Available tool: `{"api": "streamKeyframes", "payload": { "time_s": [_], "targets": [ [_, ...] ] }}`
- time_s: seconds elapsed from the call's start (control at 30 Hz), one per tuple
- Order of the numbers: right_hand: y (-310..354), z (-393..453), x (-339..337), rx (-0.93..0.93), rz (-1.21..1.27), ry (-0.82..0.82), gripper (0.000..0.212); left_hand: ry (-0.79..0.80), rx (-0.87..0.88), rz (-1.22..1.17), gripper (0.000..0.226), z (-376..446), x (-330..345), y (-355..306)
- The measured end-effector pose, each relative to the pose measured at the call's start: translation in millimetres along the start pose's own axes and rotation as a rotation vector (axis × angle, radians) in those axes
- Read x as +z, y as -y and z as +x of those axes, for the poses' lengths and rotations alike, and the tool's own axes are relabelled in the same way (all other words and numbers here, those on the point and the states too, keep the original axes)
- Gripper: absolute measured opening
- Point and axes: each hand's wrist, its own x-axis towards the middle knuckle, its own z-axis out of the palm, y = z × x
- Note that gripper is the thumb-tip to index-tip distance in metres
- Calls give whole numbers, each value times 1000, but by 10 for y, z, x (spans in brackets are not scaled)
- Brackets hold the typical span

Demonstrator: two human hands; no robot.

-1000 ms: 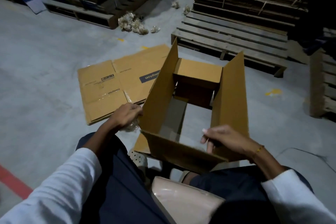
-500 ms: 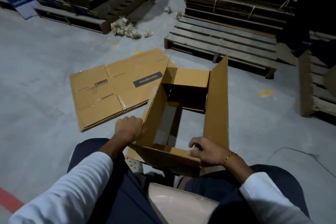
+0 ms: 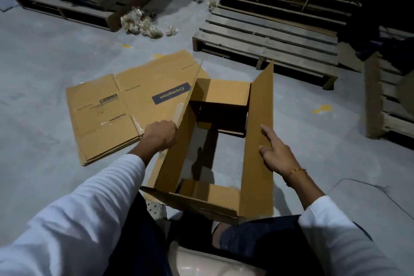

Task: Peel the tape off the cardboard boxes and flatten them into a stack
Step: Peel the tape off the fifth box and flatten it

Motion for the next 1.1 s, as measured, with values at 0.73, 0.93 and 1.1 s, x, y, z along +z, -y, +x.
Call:
{"api": "streamKeyframes", "payload": {
  "time_s": [0.73,0.93,1.1],
  "targets": [
    [686,-1152,311,-83,103,251,30,-477,630,523,37,-438,-1627,-79],
    [452,-949,-226,-276,-429,-219,22,-481,743,482,41,-667,-1492,-177],
    [198,-350,-395,-341,-842,-124,24,-513,834,448,39,-758,-1359,-376]
  ]
}}
